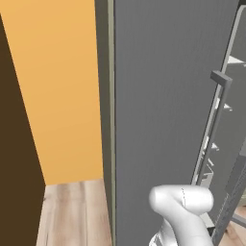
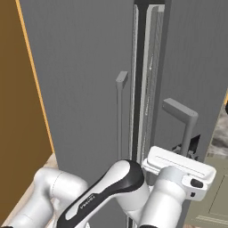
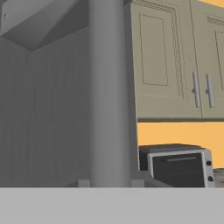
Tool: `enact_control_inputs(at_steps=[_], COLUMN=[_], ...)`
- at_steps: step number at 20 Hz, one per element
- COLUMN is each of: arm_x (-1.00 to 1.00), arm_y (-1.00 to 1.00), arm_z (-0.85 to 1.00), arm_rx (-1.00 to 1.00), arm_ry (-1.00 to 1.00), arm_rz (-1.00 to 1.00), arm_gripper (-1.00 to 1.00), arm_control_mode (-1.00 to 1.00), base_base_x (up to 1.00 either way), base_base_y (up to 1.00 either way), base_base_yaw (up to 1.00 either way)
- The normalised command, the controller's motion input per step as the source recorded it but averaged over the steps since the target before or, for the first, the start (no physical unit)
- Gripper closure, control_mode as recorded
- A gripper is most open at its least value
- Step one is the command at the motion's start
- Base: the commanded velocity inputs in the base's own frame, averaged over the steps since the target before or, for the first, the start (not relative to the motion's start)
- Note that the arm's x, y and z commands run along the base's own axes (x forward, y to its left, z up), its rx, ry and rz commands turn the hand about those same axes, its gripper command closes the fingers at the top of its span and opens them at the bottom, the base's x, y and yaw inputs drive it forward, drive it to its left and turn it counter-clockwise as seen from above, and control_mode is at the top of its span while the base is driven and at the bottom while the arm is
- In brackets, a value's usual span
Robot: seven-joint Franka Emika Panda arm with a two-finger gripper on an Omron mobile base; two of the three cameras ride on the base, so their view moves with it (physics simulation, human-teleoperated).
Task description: Open the freezer door, pick up the ice cube tray from the freezer, and place it on the dining counter.
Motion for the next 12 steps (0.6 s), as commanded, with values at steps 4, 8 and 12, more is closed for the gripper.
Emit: enact_control_inputs(at_steps=[4,8,12], arm_x=[0.00,0.00,0.00], arm_y=[0.00,0.00,0.00], arm_z=[0.00,0.00,0.00], arm_rx=[0.00,0.00,0.00], arm_ry=[0.00,0.00,0.00], arm_rz=[0.00,0.00,0.00], arm_gripper=[1.00,-1.00,-1.00], arm_control_mode=[-1.00,-1.00,-1.00], base_base_x=[0.00,0.00,0.00], base_base_y=[0.00,0.00,0.00], base_base_yaw=[0.00,0.00,0.00])
